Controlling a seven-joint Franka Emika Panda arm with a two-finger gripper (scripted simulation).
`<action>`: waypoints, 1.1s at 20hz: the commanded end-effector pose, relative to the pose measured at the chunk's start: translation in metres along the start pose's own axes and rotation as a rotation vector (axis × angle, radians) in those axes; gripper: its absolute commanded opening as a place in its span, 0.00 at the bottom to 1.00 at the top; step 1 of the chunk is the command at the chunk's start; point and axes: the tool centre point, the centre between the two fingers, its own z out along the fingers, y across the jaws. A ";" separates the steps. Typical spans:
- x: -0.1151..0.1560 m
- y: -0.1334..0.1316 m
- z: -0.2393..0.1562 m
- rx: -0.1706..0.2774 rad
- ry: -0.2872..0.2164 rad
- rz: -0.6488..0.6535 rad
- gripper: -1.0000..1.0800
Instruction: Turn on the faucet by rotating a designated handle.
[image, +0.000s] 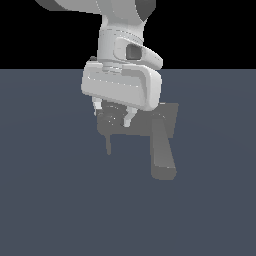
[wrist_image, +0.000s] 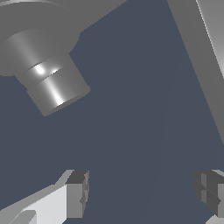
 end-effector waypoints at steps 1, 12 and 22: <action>0.046 0.001 0.003 0.046 0.030 0.127 0.90; 0.066 -0.024 0.077 0.058 0.069 0.015 0.87; 0.076 0.046 0.123 0.013 0.160 0.167 0.90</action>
